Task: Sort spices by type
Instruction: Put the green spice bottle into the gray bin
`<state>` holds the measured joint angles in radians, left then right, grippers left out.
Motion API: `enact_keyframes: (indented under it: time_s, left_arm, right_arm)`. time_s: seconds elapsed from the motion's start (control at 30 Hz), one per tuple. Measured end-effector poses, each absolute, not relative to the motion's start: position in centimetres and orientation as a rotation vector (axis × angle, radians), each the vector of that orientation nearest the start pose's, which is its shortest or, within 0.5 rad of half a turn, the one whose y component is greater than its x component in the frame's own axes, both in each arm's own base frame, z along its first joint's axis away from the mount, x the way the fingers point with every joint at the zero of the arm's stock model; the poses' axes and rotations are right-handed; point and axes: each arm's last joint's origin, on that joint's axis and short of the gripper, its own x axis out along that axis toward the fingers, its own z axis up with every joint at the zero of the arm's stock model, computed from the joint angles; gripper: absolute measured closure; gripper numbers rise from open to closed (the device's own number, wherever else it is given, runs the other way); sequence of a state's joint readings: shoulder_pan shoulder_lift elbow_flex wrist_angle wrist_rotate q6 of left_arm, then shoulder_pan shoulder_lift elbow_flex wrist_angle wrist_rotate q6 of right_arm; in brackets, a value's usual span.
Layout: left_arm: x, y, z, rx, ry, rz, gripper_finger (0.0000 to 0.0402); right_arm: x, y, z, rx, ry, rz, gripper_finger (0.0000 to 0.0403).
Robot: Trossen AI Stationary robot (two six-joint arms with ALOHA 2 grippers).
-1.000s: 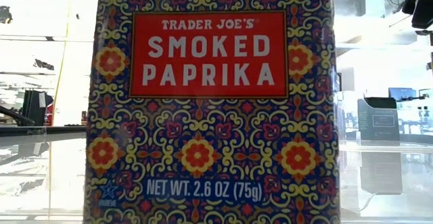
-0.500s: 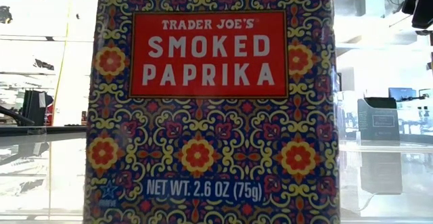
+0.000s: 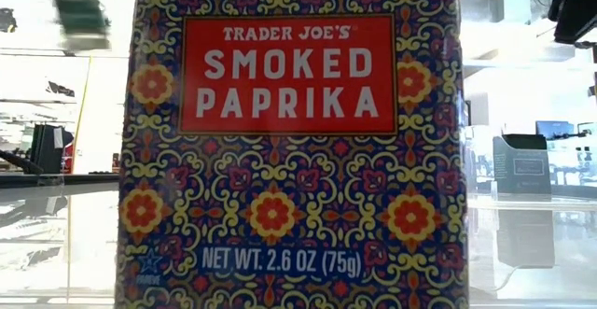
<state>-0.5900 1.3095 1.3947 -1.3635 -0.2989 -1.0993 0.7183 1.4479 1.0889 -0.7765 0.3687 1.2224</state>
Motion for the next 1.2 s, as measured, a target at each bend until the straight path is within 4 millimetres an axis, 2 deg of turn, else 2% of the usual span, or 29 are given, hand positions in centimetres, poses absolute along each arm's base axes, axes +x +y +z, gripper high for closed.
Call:
enact_keyframes:
  time_s: [0.1,0.23,0.4,0.53,0.73,0.93,1.2]
  left_arm:
    - [20.0,-7.5,36.4,-0.355,1.077,0.432,0.0211]
    - [23.2,-2.9,37.5,-0.264,1.058,0.404,0.0211]
    - [28.4,0.5,38.5,-0.18,1.014,0.276,0.0209]
    - [32.7,0.7,38.2,-0.103,1.049,0.169,0.0208]
    - [37.8,-0.9,36.3,0.03,1.113,0.023,0.0207]
    - [40.9,-1.0,32.7,0.057,1.208,-0.035,0.0206]
    - [43.2,-0.8,28.3,0.07,1.309,-0.058,0.0206]
  right_arm:
    - [22.0,17.1,25.0,0.549,0.967,-0.327,0.0365]
    - [22.5,16.4,25.0,0.585,0.956,-0.366,0.0365]
    - [23.1,15.6,25.0,0.603,0.946,-0.398,0.0365]
    - [23.5,15.0,25.0,0.626,0.938,-0.425,0.0365]
    - [23.8,14.5,25.0,0.643,0.931,-0.447,0.0365]
    - [23.7,14.5,25.0,0.641,0.933,-0.447,0.0365]
    - [23.7,14.5,24.9,0.635,0.938,-0.45,0.0365]
